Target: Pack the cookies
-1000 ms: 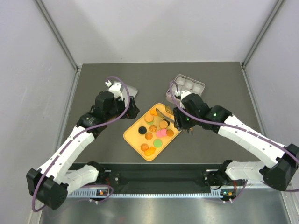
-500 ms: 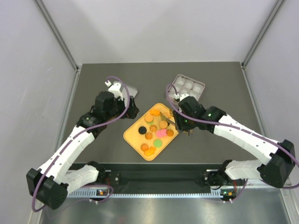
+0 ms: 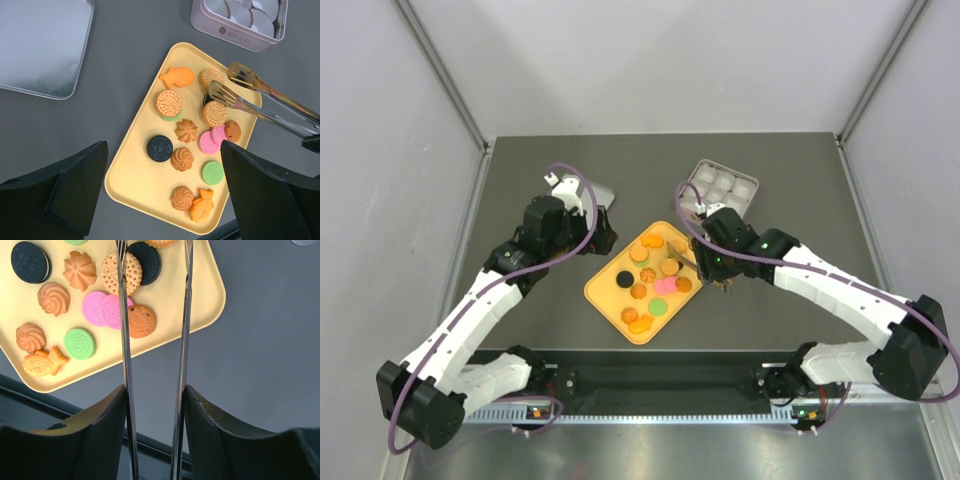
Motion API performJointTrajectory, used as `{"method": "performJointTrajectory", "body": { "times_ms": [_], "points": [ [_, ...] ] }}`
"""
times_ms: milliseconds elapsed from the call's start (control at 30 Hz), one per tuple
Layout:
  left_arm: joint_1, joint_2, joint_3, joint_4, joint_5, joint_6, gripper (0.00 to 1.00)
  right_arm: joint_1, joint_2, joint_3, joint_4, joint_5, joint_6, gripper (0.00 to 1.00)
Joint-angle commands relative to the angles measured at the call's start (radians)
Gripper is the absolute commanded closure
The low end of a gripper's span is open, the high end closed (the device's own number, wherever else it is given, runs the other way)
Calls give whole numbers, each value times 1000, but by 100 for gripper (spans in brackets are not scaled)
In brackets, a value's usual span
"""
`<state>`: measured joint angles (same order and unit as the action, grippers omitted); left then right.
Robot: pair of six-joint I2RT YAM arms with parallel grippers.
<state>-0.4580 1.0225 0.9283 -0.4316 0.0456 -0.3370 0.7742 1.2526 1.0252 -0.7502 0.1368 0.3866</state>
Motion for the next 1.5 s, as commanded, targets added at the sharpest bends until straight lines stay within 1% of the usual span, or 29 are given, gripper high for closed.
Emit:
{"method": "performJointTrajectory", "body": {
  "times_ms": [0,267,633,767,867,1100,1333,1467],
  "points": [
    [5,-30,9,8,-15,18,1,-23,8,-2,63,-3,5,52],
    [5,-30,9,8,-16,21,1,-47,39,-10,115,-49,8,52],
    [5,-29,10,7,-18,21,1,-61,57,-11,132,-55,9,54],
    [5,-29,10,5,-18,21,1,-69,65,-16,134,-59,9,57],
    [5,-27,10,5,-18,21,1,-69,65,-14,134,-63,9,64],
    [5,-25,10,5,-15,20,1,-69,42,25,114,-71,3,72],
    [5,-25,10,7,-13,19,1,-73,15,90,58,-65,-8,73],
    [5,-25,9,7,-10,18,1,-84,1,139,43,-104,-5,73]
  ]
}}
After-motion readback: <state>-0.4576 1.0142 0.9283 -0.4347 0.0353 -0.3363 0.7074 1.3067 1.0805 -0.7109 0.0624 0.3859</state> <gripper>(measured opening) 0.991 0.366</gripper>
